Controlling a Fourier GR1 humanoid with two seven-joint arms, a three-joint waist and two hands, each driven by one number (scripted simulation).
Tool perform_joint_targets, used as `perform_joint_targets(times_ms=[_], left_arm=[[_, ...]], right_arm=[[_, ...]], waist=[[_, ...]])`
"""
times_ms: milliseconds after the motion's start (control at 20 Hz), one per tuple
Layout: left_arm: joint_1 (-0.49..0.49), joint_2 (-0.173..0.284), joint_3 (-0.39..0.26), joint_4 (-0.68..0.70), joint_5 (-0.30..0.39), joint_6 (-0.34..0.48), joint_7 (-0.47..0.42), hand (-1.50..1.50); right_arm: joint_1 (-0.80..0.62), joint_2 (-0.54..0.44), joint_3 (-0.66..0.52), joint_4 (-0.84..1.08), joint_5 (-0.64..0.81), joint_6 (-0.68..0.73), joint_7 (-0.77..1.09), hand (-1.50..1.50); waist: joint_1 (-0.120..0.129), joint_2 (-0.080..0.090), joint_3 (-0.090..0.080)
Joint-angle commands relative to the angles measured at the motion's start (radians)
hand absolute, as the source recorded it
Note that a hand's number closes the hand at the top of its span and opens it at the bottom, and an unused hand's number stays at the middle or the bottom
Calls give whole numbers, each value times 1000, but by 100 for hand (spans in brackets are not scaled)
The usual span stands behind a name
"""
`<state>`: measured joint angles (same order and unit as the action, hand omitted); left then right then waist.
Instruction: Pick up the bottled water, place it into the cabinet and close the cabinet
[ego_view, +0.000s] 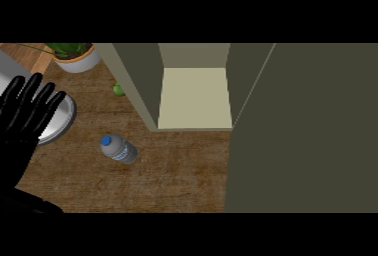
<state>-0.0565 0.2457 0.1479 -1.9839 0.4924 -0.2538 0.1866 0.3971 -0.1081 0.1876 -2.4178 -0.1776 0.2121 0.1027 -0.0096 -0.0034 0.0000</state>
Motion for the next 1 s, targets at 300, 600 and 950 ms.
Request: perform_joint_targets(times_ms=[300, 600, 950], left_arm=[[109, 10, -7, 30, -122, -49, -14, -150], [76, 9, 17, 255, -147, -121, -121, -150], [-16, 27, 30, 543, -188, -170, -189, -150]], right_arm=[[146, -23, 16, -152, -43, 25, 16, -150], [291, -27, 124, -241, 67, 37, -47, -150], [418, -62, 113, -211, 55, 97, -178, -150]], waist=[[4, 2, 0], [-11, 1, -1], [-23, 2, -1]])
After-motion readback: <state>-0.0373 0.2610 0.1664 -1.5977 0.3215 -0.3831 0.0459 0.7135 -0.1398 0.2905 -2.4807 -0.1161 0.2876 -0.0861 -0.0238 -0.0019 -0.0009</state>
